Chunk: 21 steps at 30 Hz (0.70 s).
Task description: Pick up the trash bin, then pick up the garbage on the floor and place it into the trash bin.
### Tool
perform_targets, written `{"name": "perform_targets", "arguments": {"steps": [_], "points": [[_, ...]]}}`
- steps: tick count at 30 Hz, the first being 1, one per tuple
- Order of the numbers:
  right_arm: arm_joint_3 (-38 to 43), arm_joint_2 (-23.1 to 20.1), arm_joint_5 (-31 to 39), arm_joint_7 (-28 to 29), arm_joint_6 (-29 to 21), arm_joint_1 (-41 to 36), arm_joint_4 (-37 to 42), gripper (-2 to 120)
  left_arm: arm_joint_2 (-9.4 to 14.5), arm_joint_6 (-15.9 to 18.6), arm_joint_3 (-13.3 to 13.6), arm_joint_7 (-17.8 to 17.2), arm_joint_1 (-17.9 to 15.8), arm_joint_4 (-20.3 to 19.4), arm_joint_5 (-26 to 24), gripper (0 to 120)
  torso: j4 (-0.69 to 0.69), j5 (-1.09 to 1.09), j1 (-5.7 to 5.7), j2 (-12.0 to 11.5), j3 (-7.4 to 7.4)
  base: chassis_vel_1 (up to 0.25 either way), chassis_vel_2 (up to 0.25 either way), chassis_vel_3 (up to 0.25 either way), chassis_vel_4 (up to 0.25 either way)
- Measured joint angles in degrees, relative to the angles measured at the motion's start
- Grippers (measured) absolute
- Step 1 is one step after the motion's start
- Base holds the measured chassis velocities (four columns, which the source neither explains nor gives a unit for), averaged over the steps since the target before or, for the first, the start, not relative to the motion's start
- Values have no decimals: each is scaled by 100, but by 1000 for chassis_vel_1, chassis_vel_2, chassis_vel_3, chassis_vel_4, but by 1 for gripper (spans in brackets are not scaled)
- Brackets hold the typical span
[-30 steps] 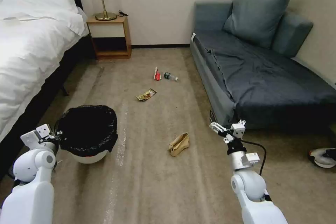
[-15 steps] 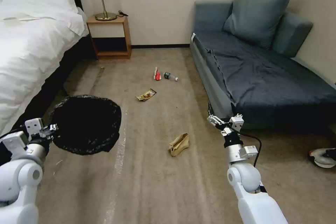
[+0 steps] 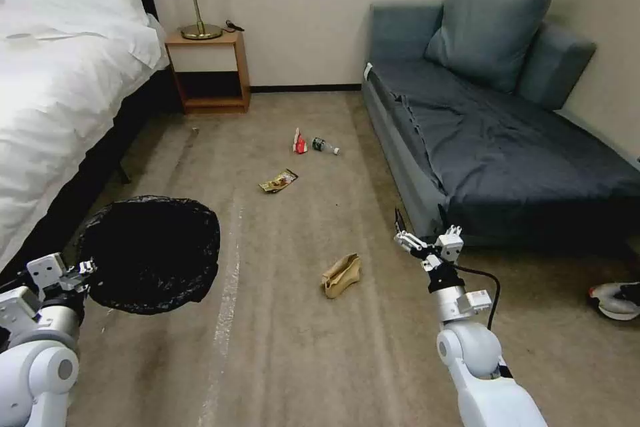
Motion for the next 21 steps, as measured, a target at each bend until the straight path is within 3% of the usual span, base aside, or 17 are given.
{"name": "perform_targets", "arguments": {"steps": [21], "points": [[32,36,-65,-65,69,-66,-195,100,78,89,31,66,-102,-60,130,4,0,0,0,0,0,-13,12,13,-13]]}}
